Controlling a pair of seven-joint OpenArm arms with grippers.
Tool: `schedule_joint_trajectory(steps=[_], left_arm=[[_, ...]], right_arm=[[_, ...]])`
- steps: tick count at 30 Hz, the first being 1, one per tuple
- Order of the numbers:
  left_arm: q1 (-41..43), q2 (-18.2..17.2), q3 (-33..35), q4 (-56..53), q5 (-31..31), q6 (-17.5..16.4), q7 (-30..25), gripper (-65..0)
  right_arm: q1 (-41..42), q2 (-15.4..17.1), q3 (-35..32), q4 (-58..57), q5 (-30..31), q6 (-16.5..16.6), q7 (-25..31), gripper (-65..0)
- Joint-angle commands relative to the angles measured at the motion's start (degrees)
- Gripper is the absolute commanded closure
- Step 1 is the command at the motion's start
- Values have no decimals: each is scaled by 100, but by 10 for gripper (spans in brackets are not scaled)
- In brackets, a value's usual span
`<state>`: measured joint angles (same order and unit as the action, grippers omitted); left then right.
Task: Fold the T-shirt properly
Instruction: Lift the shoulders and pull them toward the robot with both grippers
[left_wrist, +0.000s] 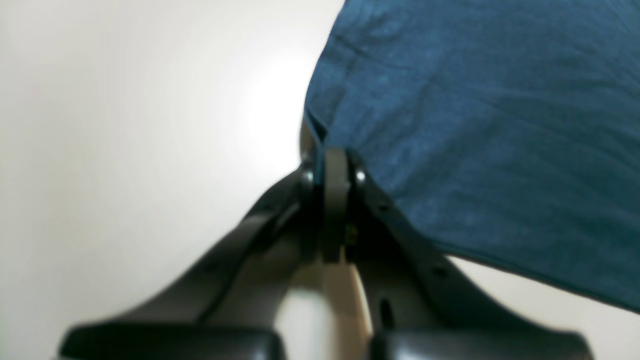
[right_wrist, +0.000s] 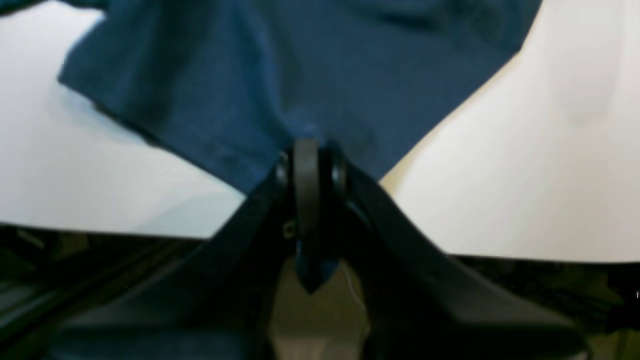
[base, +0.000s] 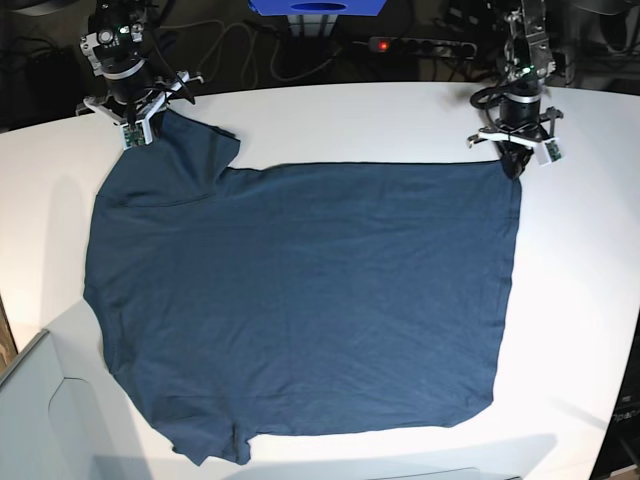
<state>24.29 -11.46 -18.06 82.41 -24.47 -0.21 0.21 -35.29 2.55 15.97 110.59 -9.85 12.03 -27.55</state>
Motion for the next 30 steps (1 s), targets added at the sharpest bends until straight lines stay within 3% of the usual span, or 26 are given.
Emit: schedule_joint_trajectory(steps=[1,7,20,25,30], left_arm=[[37,-62,-26,71,-1,16,19,0],[37,-71,-26,71,-1,16,19,0],[204,-54,-264,176,-1,16,19,0],[520,-45,-334,607,7,16,19,0],[845,-36,-334,976,7,16,19,0]], right_arm=[[-10,31,25,111,48,23,43,-2],[-36,145,25,120,664,23,-71,-2],[-291,163,210,322,699,50,-10,-2],[-502,-13,623,691,708,691,-36,-2],[-625,-180,1168,770,708,1113,-19,-2]])
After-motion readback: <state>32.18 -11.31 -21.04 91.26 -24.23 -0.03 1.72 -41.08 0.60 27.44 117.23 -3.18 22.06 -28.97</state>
